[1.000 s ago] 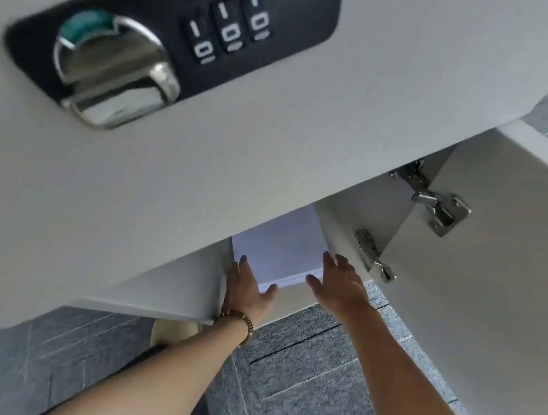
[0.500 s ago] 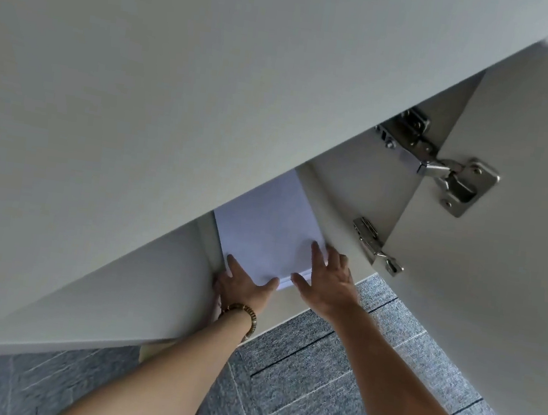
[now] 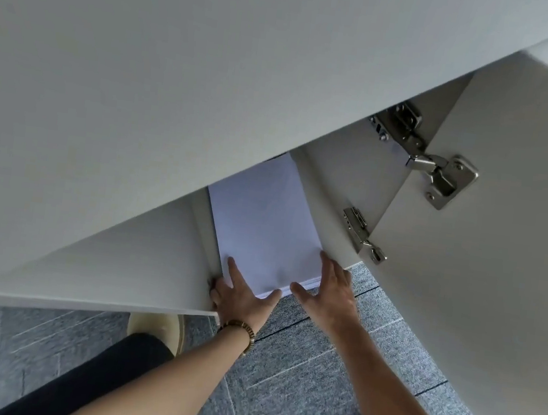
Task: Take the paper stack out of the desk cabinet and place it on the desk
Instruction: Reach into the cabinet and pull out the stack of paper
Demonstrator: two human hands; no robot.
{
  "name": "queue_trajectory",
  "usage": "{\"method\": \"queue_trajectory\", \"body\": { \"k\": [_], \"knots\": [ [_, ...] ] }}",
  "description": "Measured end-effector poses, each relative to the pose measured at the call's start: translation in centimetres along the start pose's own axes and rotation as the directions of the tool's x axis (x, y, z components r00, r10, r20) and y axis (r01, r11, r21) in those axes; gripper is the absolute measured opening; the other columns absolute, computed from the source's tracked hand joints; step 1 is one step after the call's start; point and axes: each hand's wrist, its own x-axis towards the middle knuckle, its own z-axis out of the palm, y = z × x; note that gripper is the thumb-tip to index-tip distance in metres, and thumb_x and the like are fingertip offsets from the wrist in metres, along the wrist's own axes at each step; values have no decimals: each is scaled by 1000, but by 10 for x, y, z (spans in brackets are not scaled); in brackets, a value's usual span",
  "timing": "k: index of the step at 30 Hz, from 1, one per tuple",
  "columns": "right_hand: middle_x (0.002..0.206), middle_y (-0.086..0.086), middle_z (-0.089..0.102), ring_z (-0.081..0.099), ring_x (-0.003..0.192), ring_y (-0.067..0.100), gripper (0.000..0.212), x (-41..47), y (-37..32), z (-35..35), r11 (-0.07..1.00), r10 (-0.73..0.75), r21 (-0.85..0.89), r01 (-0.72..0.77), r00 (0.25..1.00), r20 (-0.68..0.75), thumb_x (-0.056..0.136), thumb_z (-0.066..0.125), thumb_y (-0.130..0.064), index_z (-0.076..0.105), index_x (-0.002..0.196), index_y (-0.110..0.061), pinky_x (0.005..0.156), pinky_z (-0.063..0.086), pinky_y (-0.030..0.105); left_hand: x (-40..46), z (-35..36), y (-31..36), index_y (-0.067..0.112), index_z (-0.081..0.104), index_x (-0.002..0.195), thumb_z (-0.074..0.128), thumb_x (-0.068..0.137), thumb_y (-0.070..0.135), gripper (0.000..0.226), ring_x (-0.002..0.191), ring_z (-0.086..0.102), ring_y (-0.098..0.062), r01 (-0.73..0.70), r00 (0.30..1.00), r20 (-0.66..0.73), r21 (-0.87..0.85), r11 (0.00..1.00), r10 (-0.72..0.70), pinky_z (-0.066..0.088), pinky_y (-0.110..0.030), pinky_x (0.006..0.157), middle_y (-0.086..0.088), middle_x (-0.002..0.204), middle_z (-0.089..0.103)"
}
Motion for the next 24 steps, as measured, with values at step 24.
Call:
{"method": "queue_trajectory", "body": {
  "k": [24],
  "knots": [
    [111, 9, 66, 63, 103, 32, 72, -3, 34, 5, 959, 209, 186, -213, 977, 39, 73, 73, -60, 47, 123, -15, 87, 53, 43, -45, 8, -17, 5, 15, 150, 76, 82, 35, 96, 118, 51, -41, 109, 994, 6, -277, 955, -112, 54, -49, 93, -23, 140, 32]
  ]
}}
